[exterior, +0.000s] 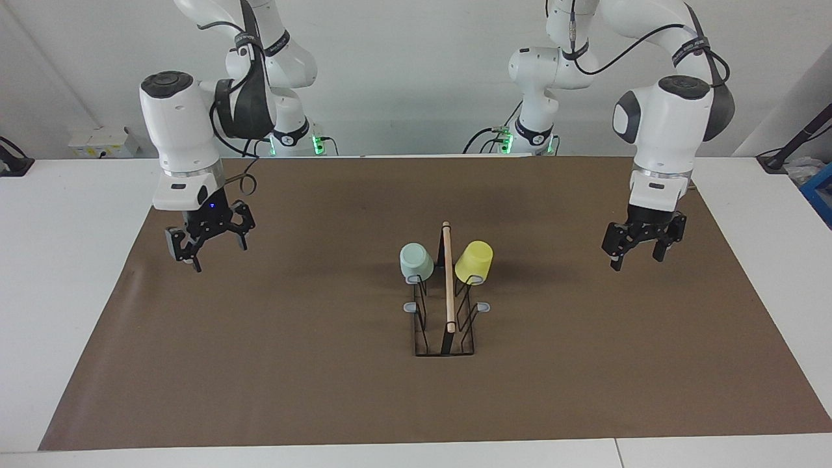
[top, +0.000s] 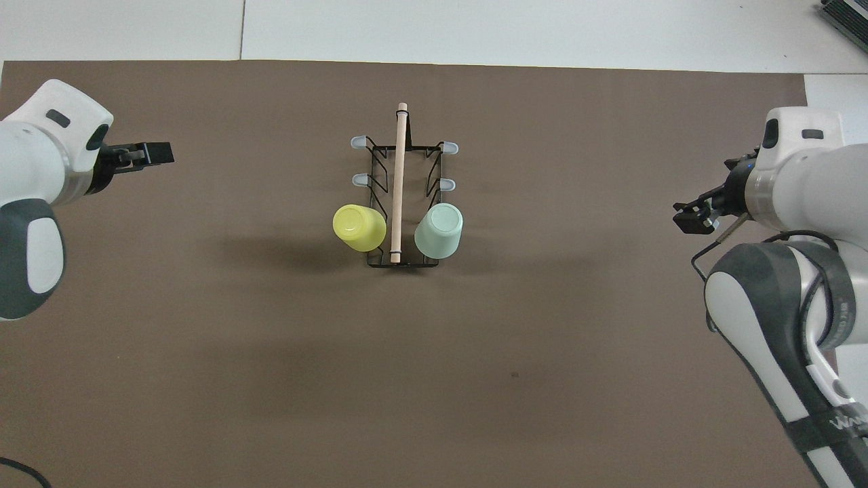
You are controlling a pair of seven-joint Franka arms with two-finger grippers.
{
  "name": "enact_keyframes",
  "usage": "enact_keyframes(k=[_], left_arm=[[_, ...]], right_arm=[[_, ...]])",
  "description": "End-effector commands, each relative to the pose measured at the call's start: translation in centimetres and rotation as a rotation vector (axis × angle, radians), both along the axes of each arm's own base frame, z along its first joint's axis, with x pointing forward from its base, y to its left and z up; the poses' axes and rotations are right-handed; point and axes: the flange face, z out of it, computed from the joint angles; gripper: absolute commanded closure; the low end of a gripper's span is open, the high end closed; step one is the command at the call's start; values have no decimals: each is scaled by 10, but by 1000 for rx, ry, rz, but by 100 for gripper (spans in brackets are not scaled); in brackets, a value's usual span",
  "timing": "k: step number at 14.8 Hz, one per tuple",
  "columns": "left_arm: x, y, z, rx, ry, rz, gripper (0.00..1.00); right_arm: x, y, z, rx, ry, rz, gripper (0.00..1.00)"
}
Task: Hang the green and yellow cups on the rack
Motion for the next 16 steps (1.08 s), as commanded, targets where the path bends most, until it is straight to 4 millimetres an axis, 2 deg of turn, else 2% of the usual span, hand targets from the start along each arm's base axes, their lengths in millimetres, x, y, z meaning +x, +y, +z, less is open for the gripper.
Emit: enact_keyframes(k=[1,3,5,6,8,10,11,12,13,16], left_arm=[[-8,34,14,-24,66,-81,0],[-12,55,24,-17,132,-101,0],[-15,57,38,-21,172,-104,0],[-16,48,46,-22,184,-119,0],[-23,30,62,-10,214,-165,0],[-34,14,76,-5,226,-218,0],[-41,11,81,-5,244,-235,0],[-49,2,84,-5,271,-261,0],[-56,1,88,-5,291,-270,0],[-57,2,91,43,299,-282,0]], right_arm=[[6,-6,10,10,38,-138,0],[3,-13,26,16,82,-221,0],[-2,-26,48,10,147,-306,0],[-7,-38,61,13,162,-371,0],[-15,-49,78,24,215,-456,0],[-29,-60,100,45,277,-562,0],[-44,-61,112,77,296,-612,0],[-60,-61,115,81,325,-638,0],[-69,-60,109,83,341,-647,0],[-72,-79,107,93,344,-671,0]])
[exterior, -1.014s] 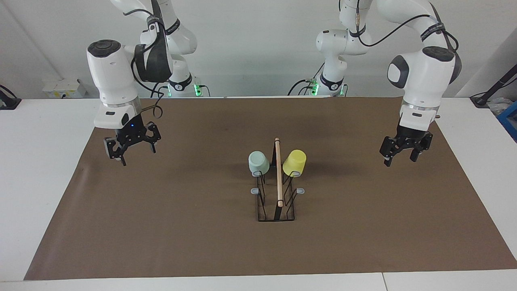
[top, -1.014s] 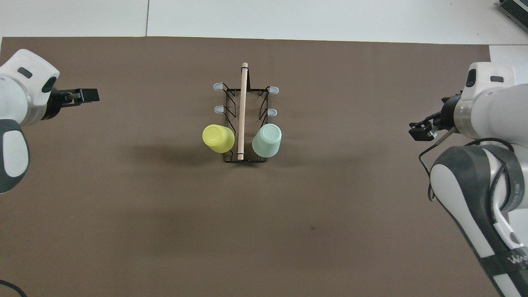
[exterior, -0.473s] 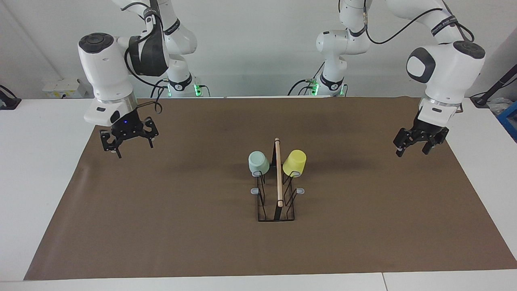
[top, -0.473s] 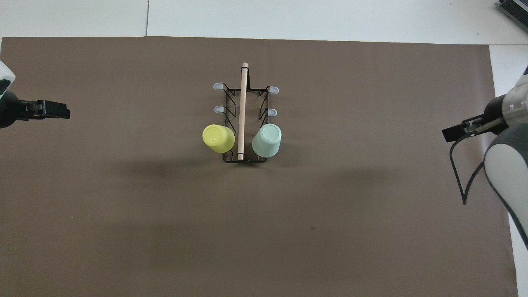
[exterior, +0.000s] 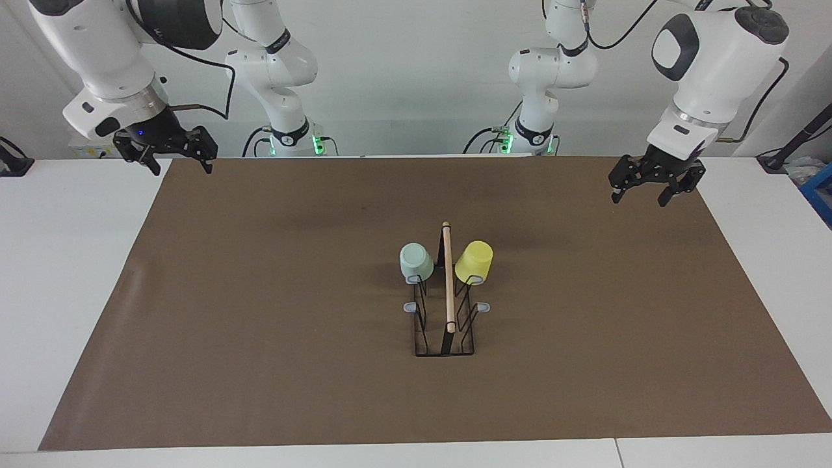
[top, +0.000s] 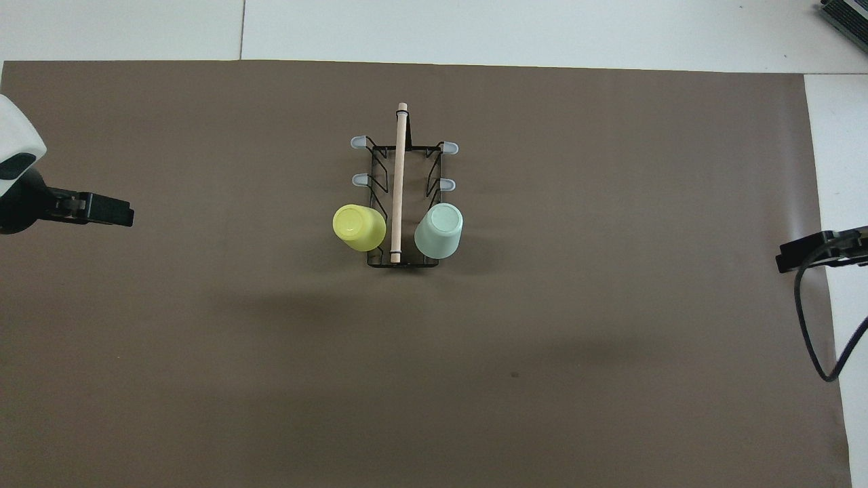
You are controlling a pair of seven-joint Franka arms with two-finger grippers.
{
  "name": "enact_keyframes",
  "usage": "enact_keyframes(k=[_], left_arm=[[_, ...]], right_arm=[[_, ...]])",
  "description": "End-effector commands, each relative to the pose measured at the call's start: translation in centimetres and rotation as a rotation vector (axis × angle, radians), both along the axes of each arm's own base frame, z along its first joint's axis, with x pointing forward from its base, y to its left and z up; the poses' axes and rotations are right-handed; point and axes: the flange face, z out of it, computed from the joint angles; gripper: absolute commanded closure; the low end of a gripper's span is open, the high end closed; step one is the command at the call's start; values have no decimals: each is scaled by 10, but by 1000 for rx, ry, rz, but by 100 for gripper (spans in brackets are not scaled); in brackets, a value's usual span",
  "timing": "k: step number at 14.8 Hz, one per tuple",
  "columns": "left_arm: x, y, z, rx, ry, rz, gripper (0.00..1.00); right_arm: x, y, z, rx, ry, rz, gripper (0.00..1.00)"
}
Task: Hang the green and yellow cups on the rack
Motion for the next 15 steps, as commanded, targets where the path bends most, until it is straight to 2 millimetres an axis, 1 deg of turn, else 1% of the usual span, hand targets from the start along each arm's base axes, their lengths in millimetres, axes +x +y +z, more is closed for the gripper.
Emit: enact_keyframes(k=[1,2,3,4,5,7,9,10,11,13,14,15], left_arm=[[-7,2,5,32,20,-35,0],[-7,2,11,31,31,-33,0],[-7,1,17,32,39,-35,0],[-7,2,20,25,50,-31,0],[-9,0,22,25,59,-34,0],[-9,-2,29,24,65,-35,0],[-12,-10,35,26,83,-49,0],[-12,-10,37,19,90,-47,0],[-9,-10,37,16,102,-43,0],[-12,-8,45,20,125,-39,0],[-13,-15,46,28,128,-52,0],[-14,-15,46,27,129,-47,0]], right_arm=[[-7,-14,-5,27,1,-44,0],[-9,-11,-4,29,4,-38,0],[-5,-4,-3,6,-2,-26,0],[0,-4,7,3,-17,-27,0],[4,-4,5,2,-13,-29,0],[3,-1,6,14,-16,-29,0],[4,1,6,17,-22,-85,0],[4,7,6,15,-21,-96,0],[5,16,6,15,-25,-79,0],[8,20,9,30,-35,-93,0],[8,24,9,54,-30,-108,0],[8,25,10,50,-30,-106,0]])
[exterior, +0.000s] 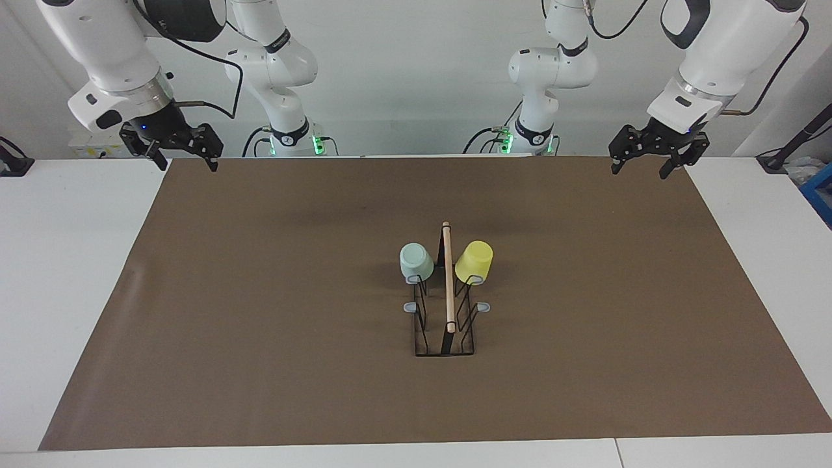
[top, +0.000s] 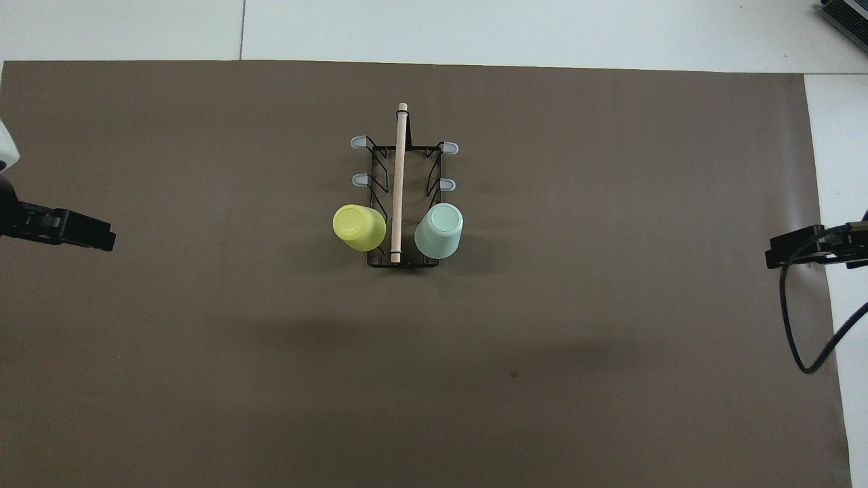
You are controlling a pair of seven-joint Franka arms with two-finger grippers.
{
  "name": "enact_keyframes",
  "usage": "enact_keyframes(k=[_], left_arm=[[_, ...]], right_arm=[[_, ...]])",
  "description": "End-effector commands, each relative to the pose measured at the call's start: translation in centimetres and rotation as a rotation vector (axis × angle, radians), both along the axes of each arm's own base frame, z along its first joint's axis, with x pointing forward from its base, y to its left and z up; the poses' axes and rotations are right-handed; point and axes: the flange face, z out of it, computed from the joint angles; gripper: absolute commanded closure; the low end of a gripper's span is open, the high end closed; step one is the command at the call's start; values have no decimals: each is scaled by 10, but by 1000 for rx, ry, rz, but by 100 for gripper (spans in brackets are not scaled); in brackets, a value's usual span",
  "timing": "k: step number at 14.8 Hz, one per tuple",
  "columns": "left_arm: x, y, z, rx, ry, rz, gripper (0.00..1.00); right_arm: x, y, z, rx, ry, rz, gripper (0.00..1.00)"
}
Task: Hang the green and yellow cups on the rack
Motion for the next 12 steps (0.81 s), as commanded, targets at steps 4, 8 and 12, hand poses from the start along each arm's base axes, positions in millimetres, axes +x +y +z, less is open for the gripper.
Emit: enact_keyframes(k=[4,8,12], left_arm=[[3,1,2,13,28,5,0],[3,-3,-1,16,26,14,0],[3,1,-3,16,25,20,0]], right_arm=[[3,4,7,41,0,-18,0],[3,4,12,27,-9,-11,0],[4,9,13,21,-18,-1,0]])
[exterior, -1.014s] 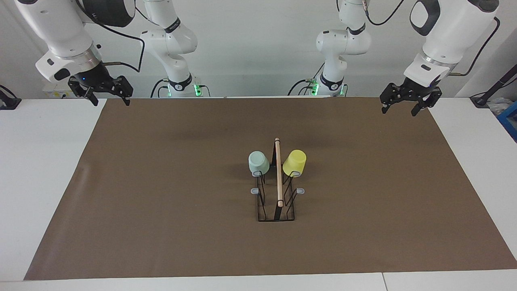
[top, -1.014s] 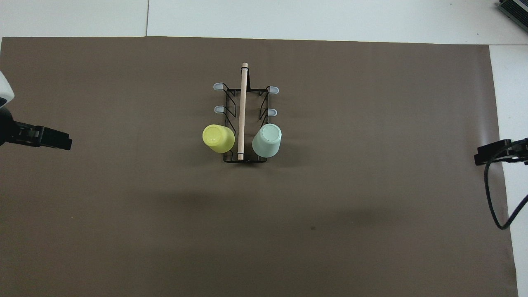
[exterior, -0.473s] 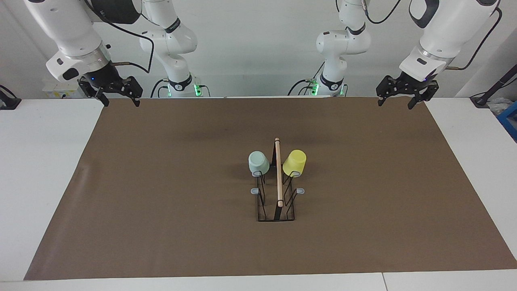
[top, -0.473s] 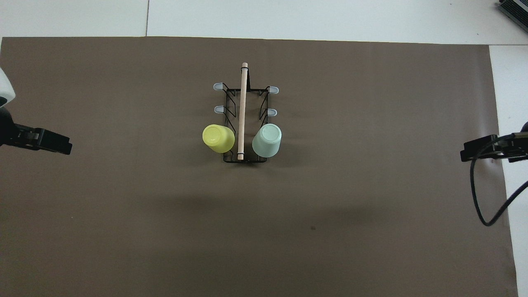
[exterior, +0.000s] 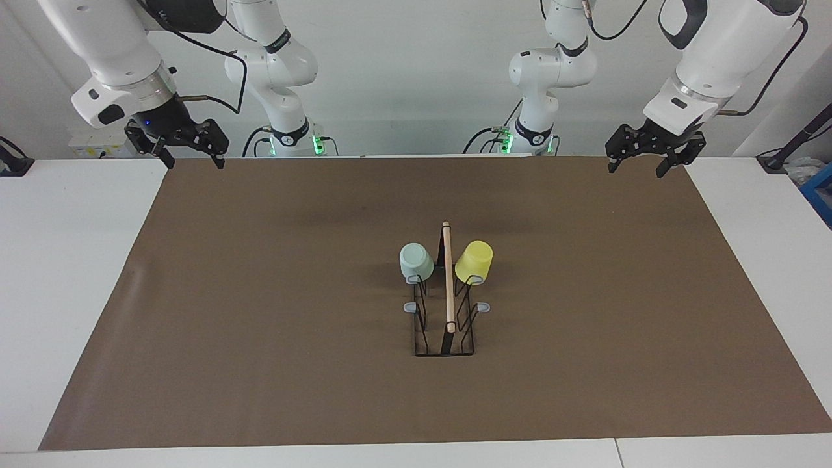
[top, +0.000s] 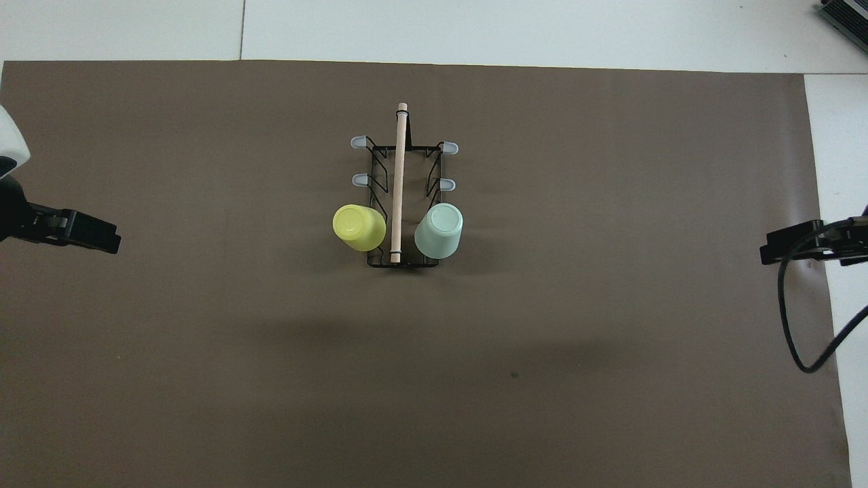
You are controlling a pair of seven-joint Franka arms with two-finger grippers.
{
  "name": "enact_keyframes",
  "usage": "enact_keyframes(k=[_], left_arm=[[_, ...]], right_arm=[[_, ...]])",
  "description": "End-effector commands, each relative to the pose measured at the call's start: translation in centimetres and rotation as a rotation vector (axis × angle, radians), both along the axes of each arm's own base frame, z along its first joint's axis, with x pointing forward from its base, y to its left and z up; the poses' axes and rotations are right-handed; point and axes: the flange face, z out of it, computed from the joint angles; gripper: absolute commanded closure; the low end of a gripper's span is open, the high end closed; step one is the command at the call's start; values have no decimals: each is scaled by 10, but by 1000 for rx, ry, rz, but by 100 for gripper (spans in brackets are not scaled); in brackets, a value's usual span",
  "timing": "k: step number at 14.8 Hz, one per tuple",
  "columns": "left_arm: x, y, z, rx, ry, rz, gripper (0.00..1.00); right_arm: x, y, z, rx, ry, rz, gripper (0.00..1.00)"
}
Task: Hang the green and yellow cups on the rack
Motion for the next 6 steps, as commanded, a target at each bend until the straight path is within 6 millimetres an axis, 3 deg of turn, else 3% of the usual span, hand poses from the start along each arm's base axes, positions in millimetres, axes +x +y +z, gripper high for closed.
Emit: enact_keyframes(k=[1,6], left_arm=[[0,5,1,10,6,18,0],[1,7,1,10,3,18,0]], right_arm=[[4,9,4,-7,-12,11,0],[6,10,6,-18,-37,13,0]])
